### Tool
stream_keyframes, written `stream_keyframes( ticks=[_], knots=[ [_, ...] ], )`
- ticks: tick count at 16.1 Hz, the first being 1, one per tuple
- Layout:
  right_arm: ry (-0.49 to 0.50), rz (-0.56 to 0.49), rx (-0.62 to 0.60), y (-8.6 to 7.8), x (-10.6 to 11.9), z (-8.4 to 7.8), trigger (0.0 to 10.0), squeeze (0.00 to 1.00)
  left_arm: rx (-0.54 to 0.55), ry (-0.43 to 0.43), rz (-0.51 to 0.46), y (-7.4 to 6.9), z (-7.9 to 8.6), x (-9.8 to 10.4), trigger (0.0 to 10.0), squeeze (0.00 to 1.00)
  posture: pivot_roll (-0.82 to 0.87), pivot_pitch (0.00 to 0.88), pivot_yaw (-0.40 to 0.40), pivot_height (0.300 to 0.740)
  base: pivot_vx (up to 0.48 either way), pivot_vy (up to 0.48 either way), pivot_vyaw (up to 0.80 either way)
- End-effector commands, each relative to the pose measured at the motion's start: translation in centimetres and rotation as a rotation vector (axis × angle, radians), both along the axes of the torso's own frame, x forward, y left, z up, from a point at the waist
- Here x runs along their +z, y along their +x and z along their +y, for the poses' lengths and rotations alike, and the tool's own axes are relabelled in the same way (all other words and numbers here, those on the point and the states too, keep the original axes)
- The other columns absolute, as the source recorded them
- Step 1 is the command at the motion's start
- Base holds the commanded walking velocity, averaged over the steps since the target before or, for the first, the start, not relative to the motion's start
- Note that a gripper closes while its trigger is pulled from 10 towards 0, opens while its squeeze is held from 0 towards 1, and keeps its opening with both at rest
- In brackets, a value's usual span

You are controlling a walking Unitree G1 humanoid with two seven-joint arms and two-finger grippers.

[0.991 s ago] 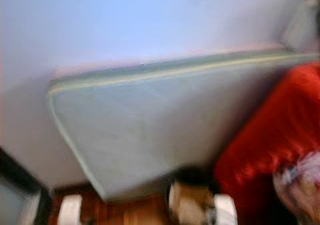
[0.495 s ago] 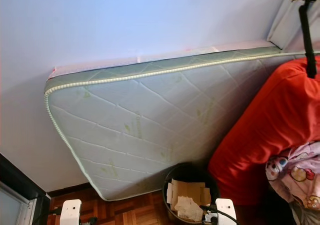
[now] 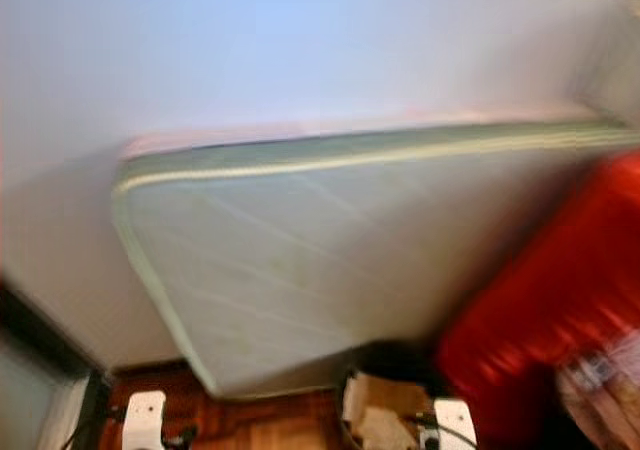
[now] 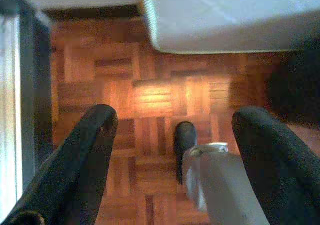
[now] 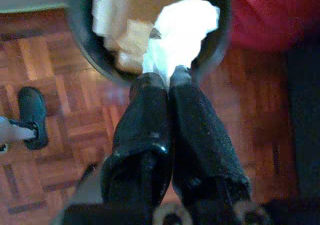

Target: Clean up the room

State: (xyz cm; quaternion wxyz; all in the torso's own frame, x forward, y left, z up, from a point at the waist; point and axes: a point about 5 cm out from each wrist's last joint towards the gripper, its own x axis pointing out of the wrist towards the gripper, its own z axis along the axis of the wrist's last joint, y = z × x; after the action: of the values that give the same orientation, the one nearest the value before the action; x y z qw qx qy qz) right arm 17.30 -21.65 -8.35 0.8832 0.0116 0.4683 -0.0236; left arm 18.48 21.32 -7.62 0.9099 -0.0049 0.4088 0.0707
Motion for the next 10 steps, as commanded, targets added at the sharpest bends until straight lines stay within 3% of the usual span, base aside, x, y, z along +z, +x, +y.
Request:
stream_keyframes(
  ticks=[1, 6, 10],
  knots=[
    [0.007, -0.004, -0.020, -0.2, -0.1, 0.1, 10.0, 0.00, 0.002, 0.006, 0.018, -0.4, 0.1, -0.2, 10.0, 0.00, 0.03, 0.000, -0.022, 0.720, 0.334, 0.000, 0.00],
    [0.000, -0.007, -0.017, -0.3, -0.1, 0.1, 10.0, 0.00, -0.005, 0.007, 0.015, -0.3, 0.0, -0.2, 10.0, 0.00, 0.03, 0.000, -0.022, 0.720, 0.133, 0.000, 0.00],
    [0.000, -0.035, -0.068, -0.2, 0.0, -0.1, 10.0, 0.00, -0.030, 0.000, -0.077, 1.0, -0.2, 0.7, 10.0, 0.00, 0.04, 0.000, -0.032, 0.720, 0.000, 0.000, 0.00]
  ],
)
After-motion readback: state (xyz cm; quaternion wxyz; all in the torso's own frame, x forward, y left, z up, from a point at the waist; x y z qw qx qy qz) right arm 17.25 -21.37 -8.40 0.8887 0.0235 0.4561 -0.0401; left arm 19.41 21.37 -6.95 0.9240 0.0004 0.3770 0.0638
